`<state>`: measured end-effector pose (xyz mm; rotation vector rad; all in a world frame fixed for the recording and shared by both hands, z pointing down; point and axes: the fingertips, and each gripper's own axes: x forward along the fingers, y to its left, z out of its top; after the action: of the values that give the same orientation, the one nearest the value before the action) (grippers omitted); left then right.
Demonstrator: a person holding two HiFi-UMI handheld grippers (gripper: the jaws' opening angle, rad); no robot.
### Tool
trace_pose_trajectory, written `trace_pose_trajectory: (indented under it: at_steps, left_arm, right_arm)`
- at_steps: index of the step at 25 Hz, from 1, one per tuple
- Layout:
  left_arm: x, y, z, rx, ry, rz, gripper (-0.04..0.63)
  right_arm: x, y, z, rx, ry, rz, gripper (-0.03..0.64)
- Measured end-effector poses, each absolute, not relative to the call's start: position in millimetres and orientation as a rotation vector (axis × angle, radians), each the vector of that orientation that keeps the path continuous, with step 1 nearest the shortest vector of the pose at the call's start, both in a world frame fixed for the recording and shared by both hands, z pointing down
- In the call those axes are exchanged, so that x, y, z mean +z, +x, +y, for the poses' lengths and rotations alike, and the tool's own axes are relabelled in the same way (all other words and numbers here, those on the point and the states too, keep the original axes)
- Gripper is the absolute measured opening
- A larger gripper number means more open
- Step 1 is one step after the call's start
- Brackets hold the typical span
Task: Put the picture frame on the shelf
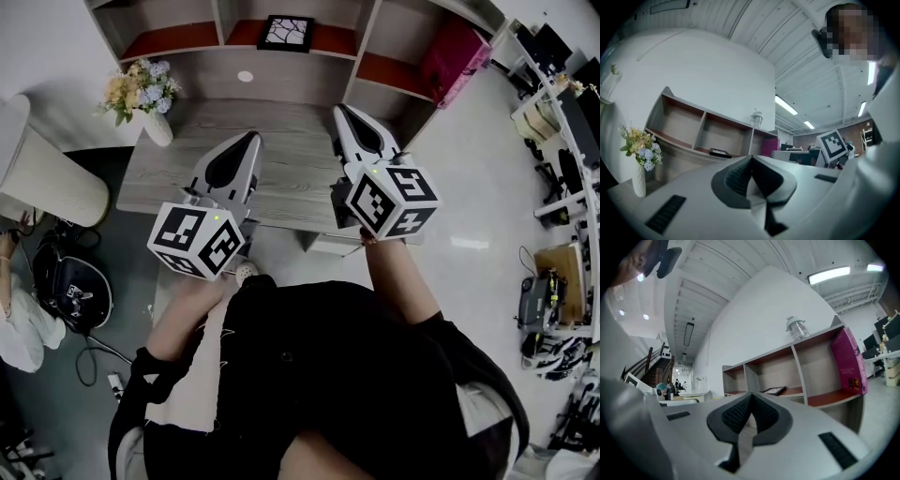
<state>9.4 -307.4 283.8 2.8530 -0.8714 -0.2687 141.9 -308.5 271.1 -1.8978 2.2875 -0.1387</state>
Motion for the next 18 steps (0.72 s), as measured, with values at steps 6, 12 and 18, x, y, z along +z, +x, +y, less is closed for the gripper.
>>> trace_pose_trajectory:
  at_steps: [6, 12, 18]
  left_arm:
    - [282, 11, -298, -0.273, 2.860, -0.879, 0.011]
    - [283, 8, -292, -0.261, 2.862, -0.882, 0.011]
    - [282, -1, -292, -0.258, 2.856, -0.902, 0.011]
  right_arm:
    - [271, 139, -298, -0.119, -1.892, 2.310, 0.005]
    - [271, 133, -294, -0.127, -1.868, 2.334, 0.005]
    - [268, 119, -297, -0.111, -1.848, 2.368, 0.005]
